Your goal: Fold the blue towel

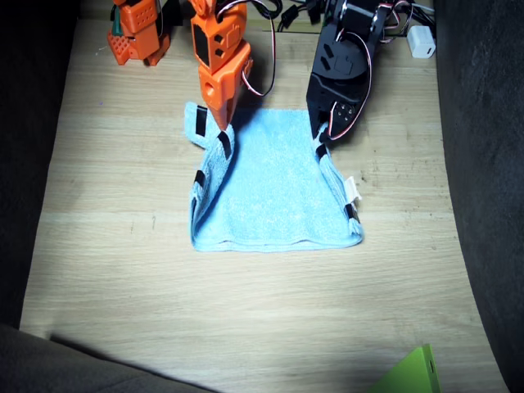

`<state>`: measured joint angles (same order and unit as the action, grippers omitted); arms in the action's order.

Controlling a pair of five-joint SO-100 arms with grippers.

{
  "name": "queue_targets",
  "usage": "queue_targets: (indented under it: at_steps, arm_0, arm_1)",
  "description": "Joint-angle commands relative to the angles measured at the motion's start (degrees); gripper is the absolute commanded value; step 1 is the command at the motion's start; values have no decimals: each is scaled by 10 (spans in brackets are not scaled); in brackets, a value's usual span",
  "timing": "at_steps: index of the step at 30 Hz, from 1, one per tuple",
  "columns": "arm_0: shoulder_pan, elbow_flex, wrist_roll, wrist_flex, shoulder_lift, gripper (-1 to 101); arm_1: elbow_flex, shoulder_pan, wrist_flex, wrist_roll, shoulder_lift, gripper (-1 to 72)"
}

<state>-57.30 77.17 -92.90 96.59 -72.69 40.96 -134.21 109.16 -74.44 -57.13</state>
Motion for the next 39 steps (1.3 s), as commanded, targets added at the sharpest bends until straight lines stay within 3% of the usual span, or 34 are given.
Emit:
queue_targets:
  at_steps: [1, 11, 13, 15, 16, 18, 24, 30, 34, 36, 39]
  arm_0:
    - [2, -18, 1, 4, -6, -2]
    - [-5, -3, 4, -4, -11, -2]
    - [-8, 2, 3, -4, -16, -2]
    - [-10, 6, 3, -6, -18, -2]
    - [-11, 8, 2, -6, -18, -2]
    - [-11, 9, 2, -6, -18, -2]
    - [-12, 12, 1, -7, -20, -2]
    - [-10, 12, 0, -7, -20, -2]
    - [-8, 17, -2, -7, -25, -2]
    - [-8, 18, -2, -9, -26, -2]
    - [-6, 18, 0, -12, -26, -2]
  arm_1:
    - [-39, -24, 17, -1, -2, 0]
    - [-84, -76, 18, -9, 55, 5]
    - [-86, -88, 18, -10, 59, 111]
    - [-85, -100, 18, -5, 60, 334]
    - [-85, -106, 18, -1, 58, 367]
    - [-87, -118, 18, 6, 53, 339]
    - [-85, -125, 19, 5, 11, 351]
    - [-22, 17, 19, 2, -61, 303]
    - [83, 130, 13, 23, -80, 217]
    - [127, 175, -4, 31, -88, 1]
    - [191, 201, -35, 42, -97, 1]
